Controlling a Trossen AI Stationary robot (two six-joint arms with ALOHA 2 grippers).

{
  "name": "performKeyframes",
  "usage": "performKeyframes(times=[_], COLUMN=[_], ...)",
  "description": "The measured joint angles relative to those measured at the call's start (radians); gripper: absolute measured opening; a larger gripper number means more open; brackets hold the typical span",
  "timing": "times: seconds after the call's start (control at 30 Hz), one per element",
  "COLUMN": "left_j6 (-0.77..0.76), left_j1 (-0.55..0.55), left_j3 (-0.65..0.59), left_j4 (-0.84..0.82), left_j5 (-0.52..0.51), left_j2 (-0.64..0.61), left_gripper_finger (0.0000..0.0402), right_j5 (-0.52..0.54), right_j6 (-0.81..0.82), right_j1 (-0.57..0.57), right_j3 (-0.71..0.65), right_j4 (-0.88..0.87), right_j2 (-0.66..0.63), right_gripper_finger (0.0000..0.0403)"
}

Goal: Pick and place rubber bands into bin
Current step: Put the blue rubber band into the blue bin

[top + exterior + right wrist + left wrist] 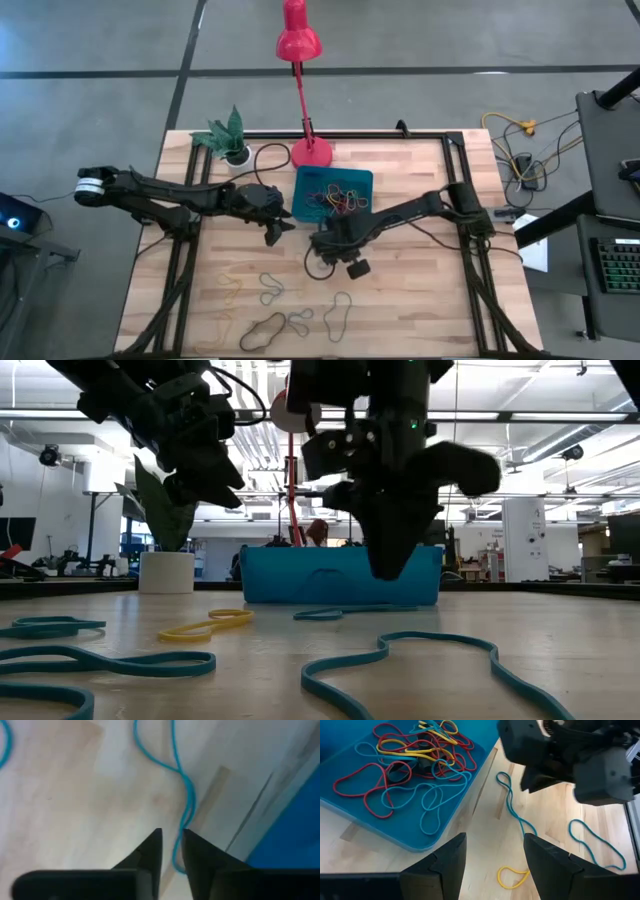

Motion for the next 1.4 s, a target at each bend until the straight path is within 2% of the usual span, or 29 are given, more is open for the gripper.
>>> performKeyframes(times=[0.2, 0.4, 0.57, 1.03, 1.27, 1.4], left_j6=[0.0, 0.0, 0.0, 0.001, 0.002, 0.003], left_j1=[0.0, 0.0, 0.0, 0.0, 0.0, 0.0], left_j3=[0.0, 0.0, 0.0, 0.0, 0.0, 0.0], left_j4=[-0.001, -0.003, -0.003, -0.007, -0.007, -0.006], left_j5=[0.0, 0.0, 0.001, 0.001, 0.0, 0.0], left_j2=[0.0, 0.0, 0.0, 0.0, 0.0, 0.0], left_gripper_finger=[0.0183, 0.0183, 0.0183, 0.0183, 0.0183, 0.0183], right_j5=[0.004, 0.006, 0.063, -0.007, -0.06, -0.083], right_j6=[-0.06, -0.077, -0.088, -0.11, -0.099, -0.04], right_j1=[-0.013, -0.024, -0.03, -0.049, -0.05, -0.049], right_j3=[-0.006, -0.009, -0.01, -0.066, -0.031, 0.015], right_j4=[0.016, 0.019, 0.03, 0.03, -0.051, -0.056], right_j2=[0.018, 0.06, 0.071, 0.066, 0.061, 0.003], right_gripper_finger=[0.0129, 0.0144, 0.0124, 0.0013, 0.0008, 0.0008])
